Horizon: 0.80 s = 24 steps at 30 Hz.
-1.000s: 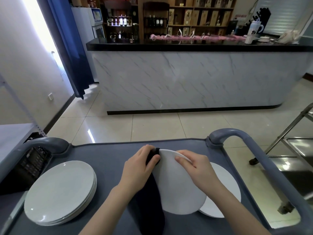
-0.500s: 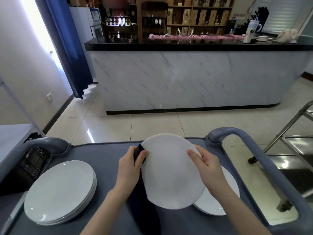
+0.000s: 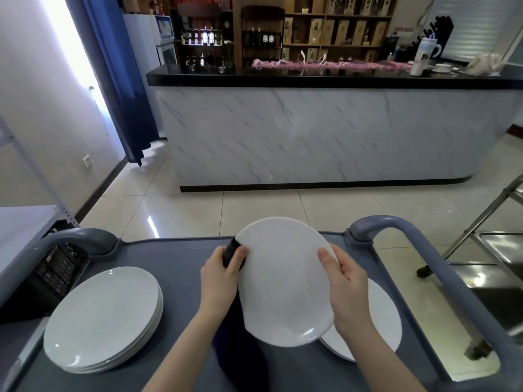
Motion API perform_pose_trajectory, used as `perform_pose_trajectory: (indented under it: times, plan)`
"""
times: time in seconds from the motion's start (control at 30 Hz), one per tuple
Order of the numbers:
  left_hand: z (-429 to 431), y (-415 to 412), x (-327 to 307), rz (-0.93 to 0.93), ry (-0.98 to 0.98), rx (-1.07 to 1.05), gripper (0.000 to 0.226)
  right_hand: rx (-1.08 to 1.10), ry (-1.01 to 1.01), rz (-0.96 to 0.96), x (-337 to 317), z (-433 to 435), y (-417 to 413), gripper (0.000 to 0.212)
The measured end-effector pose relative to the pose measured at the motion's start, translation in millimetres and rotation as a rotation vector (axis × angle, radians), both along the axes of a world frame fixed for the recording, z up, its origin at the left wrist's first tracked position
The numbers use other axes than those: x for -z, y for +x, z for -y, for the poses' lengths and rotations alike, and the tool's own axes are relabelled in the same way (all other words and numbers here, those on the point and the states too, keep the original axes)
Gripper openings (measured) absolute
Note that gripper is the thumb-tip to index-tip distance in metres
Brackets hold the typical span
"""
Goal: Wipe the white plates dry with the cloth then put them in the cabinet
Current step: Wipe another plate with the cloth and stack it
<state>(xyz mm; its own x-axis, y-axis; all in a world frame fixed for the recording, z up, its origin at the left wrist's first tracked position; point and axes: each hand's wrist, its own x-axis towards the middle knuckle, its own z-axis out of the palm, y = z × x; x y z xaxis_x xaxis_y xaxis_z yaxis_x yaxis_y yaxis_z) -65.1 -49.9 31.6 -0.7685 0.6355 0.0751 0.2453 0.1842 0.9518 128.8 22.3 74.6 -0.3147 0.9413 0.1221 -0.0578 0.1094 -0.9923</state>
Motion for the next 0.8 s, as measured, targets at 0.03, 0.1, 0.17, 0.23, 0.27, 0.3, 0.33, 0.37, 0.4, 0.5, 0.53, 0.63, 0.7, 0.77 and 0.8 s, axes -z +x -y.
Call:
perform_pose_trajectory:
  times: [0.03,0.1,0.17,0.23,0.27,0.3,0.33,0.37,0.4,0.5,0.53,0.63,0.7,0.77,0.8]
  plan:
    - [2,0,4,0.013,0.003,0.000,0.038,-0.016,0.019,0.028,3,-1,2,0.023]
    - [6,-1,6,-0.004,0.035,0.017,0.038,-0.087,0.077,0.148,5,-8,8,0.015]
    - [12,-4,4,-0.071,0.064,0.051,0.037,-0.172,0.146,0.287,1,-19,14,0.009]
    - [14,-5,-3,-0.193,0.066,0.128,0.032,-0.285,0.214,0.404,-8,-28,13,0.016]
    - [14,-4,-8,-0.260,0.054,0.177,0.030,-0.357,0.261,0.487,-13,-31,9,0.020]
    - [14,-4,-13,-0.317,0.038,0.227,0.028,-0.426,0.327,0.589,-16,-33,4,0.022]
    - [13,-3,-17,-0.359,0.023,0.267,0.028,-0.482,0.397,0.679,-17,-34,-2,0.020]
    - [13,-3,-20,-0.384,0.018,0.290,0.029,-0.506,0.454,0.720,-17,-34,-7,0.016]
    - [12,-3,-21,-0.390,0.025,0.297,0.029,-0.498,0.476,0.698,-15,-33,-12,0.012]
    - [10,-2,-22,-0.320,0.073,0.235,0.029,-0.401,0.452,0.517,-8,-28,-16,0.016]
    - [9,-3,-22,-0.279,0.082,0.194,0.029,-0.359,0.430,0.467,-6,-26,-16,0.018]
    - [9,-7,-20,-0.146,0.106,0.039,0.030,-0.130,0.289,0.280,2,-21,-15,0.024]
    - [12,-3,-13,-0.027,0.086,-0.077,0.030,0.049,0.147,0.150,6,-14,-17,0.035]
    - [15,5,-3,0.081,0.064,-0.162,0.035,0.163,0.030,0.080,13,-7,-21,0.037]
    - [16,8,1,0.111,0.059,-0.183,0.036,0.183,0.009,0.075,16,-4,-21,0.034]
